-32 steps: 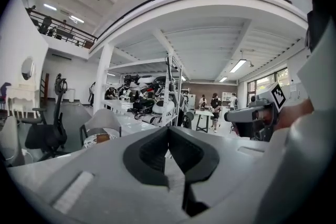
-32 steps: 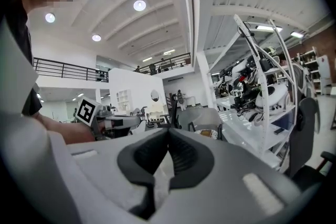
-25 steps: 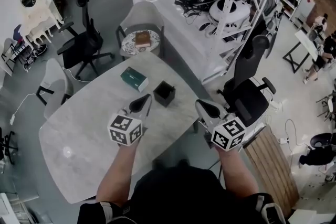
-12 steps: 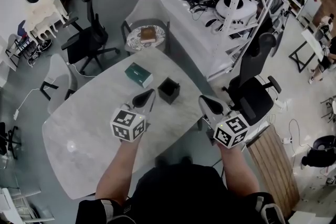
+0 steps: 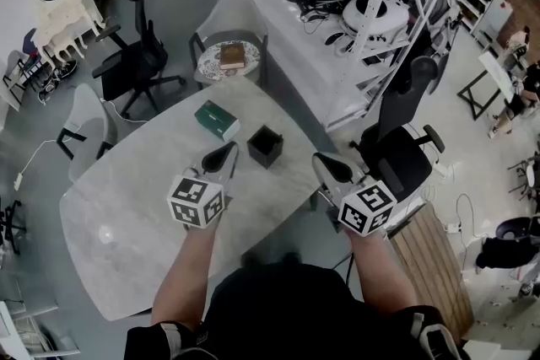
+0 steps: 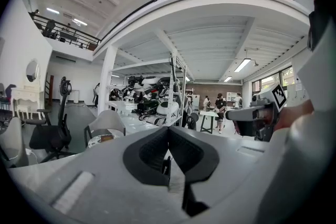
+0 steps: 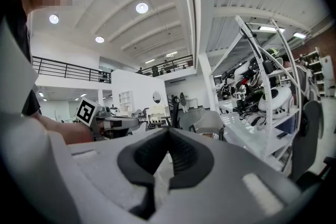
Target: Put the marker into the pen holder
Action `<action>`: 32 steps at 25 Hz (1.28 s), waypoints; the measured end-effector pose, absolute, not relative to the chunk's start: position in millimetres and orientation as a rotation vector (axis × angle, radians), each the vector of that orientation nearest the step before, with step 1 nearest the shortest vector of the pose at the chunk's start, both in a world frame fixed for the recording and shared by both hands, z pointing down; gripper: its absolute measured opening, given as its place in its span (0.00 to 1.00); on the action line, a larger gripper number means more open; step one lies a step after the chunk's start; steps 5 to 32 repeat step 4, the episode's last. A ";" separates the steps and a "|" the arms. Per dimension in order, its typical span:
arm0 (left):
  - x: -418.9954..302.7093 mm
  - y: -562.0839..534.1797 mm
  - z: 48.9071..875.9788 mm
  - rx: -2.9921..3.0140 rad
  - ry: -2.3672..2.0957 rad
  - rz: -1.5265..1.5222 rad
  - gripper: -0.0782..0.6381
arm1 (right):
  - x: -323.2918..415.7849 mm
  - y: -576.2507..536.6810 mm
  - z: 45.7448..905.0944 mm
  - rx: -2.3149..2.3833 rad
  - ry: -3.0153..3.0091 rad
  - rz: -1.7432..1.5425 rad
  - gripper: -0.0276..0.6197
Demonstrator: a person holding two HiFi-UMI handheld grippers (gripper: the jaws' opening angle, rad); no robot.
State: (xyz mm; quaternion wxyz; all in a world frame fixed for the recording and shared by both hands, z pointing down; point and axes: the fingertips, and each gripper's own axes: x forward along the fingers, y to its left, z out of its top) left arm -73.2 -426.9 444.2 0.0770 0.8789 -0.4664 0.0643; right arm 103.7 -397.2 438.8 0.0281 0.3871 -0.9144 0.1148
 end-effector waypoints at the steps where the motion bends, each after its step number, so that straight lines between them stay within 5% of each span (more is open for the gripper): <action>1: -73.7 -427.1 445.5 2.630 -1.397 0.197 0.12 | 103.5 -398.2 438.2 1.193 -2.821 0.350 0.05; 32: -72.4 -427.0 449.5 2.627 -1.383 0.212 0.12 | 105.0 -401.6 434.3 1.201 -2.817 0.339 0.05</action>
